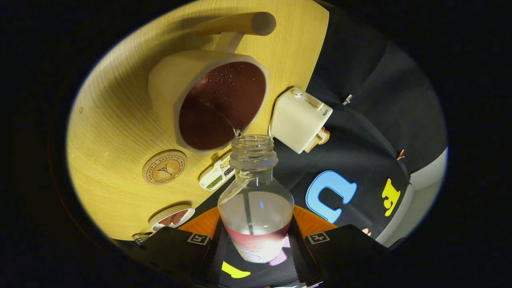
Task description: Take the bottle from table, then pour the juice into the cup, finally place the bottle on the coaster
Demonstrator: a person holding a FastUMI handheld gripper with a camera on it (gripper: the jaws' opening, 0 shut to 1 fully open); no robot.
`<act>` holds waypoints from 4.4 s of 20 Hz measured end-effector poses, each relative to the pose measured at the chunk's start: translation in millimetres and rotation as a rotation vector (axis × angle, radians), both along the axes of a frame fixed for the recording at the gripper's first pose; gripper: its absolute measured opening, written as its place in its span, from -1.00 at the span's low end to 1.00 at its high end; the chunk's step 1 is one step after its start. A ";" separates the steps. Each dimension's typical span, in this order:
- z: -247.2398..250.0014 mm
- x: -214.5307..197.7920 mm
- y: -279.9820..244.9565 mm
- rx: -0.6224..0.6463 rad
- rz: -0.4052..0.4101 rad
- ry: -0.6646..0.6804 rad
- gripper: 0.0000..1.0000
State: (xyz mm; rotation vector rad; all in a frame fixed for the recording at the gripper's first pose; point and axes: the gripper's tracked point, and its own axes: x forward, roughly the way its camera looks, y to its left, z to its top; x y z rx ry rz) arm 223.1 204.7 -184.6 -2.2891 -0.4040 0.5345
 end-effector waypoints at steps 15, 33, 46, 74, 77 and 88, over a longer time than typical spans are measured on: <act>3.3 -2.9 5.8 -0.019 0.033 -0.011 0.45; 6.9 -10.7 -2.2 0.179 -0.009 0.060 0.45; 78.9 -3.2 -56.8 1.018 -0.304 0.284 0.46; -12.0 77.5 -77.2 2.034 -0.504 0.878 0.47; -18.8 83.2 -72.8 2.022 -0.489 0.870 0.48; -37.2 88.4 -72.8 2.054 -0.537 0.899 0.54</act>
